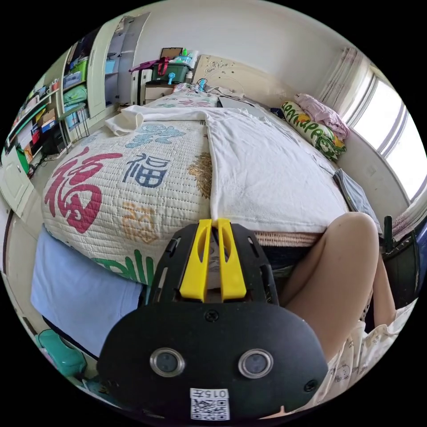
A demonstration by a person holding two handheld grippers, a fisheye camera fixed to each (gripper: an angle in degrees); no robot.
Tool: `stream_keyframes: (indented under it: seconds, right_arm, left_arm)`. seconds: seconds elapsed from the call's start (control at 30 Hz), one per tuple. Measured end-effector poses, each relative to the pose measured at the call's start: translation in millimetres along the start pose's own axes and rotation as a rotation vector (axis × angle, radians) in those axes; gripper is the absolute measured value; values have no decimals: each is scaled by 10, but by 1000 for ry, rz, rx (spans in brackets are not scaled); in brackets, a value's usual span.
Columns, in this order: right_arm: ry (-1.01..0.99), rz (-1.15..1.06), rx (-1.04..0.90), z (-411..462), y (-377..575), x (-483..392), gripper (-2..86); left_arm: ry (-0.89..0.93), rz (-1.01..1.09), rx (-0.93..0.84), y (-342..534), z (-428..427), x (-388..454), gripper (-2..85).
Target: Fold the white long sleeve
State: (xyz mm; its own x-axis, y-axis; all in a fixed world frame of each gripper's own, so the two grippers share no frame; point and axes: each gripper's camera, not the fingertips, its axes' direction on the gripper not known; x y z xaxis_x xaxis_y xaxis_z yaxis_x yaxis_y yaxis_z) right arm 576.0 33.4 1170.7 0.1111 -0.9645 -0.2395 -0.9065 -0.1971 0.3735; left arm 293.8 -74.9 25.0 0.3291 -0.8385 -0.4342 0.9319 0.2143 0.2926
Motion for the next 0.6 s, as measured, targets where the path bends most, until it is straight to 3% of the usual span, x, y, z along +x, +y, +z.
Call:
stream_keyframes:
  seconds: [0.13, 0.3, 0.6]
  right_arm:
    - [71, -22, -17, 132, 234, -332, 2]
    - [317, -135, 14, 234, 600, -1016, 1]
    - [33, 149, 98, -589, 1110, -949, 5]
  left_arm:
    - [-101, 115, -69, -296, -73, 381, 9]
    - [-263, 250, -119, -592, -106, 926, 8]
    - [-248, 217, -98, -859, -323, 1046, 7]
